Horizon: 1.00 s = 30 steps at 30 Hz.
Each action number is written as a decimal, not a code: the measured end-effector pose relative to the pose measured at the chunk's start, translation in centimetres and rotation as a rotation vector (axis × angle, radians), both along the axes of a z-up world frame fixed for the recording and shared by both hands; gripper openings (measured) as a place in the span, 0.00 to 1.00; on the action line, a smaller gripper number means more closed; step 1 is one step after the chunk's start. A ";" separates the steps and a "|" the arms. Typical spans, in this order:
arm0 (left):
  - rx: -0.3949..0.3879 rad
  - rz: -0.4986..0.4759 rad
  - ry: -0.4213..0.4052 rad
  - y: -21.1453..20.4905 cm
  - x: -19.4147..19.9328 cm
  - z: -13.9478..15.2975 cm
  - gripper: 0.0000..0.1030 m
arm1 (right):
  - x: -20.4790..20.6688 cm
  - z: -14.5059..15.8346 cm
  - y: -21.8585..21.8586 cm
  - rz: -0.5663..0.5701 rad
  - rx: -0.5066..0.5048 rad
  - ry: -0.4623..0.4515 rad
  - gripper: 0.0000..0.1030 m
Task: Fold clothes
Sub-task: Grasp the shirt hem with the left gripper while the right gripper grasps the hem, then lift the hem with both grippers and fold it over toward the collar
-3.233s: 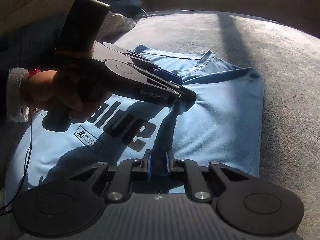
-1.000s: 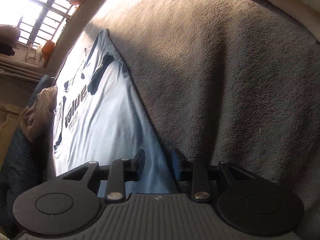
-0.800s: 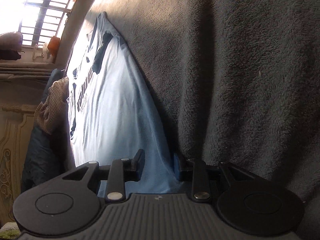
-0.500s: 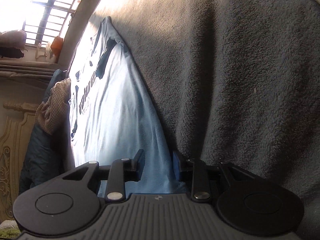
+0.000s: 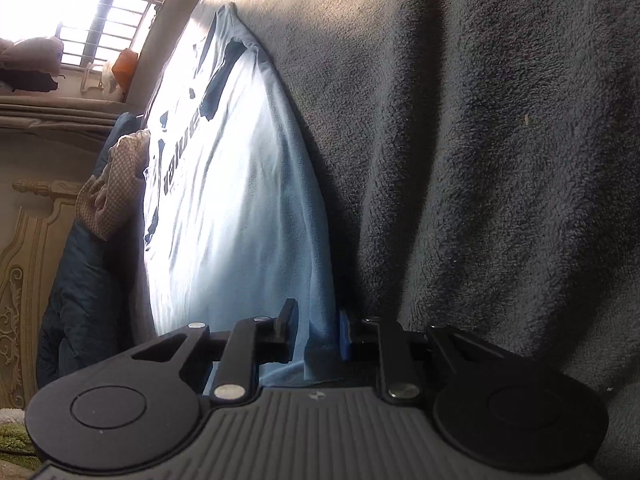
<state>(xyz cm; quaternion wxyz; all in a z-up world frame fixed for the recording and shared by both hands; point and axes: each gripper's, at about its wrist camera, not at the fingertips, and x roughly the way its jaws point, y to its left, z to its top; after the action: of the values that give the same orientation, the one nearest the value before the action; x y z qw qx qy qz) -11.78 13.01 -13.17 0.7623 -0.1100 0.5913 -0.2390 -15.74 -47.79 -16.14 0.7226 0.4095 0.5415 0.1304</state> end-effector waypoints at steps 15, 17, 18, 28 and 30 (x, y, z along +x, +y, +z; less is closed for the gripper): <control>0.010 -0.043 0.062 -0.6 0.4 -0.1 0.39 | 0.0 -0.1 -0.4 -0.024 -0.004 0.042 0.16; 0.011 -0.051 0.056 -0.6 0.3 0.0 0.39 | -0.2 -0.2 0.1 0.001 -0.007 0.043 0.16; 0.016 -0.055 0.048 -0.7 0.2 0.1 0.33 | -0.3 -0.1 0.5 0.024 -0.019 0.033 0.16; -0.002 -0.065 -0.009 -0.5 -0.2 1.1 0.06 | -0.2 2.3 1.7 0.104 -0.040 -0.078 0.10; -0.019 -0.053 -0.026 -0.3 -0.1 1.6 0.05 | -0.1 3.0 1.3 0.081 -0.025 -0.104 0.10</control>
<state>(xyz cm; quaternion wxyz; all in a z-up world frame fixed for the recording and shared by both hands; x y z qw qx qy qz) -11.92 12.74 -11.59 0.7623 -0.0987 0.5817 -0.2661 -15.81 -46.51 -13.19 0.7489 0.3709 0.5209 0.1738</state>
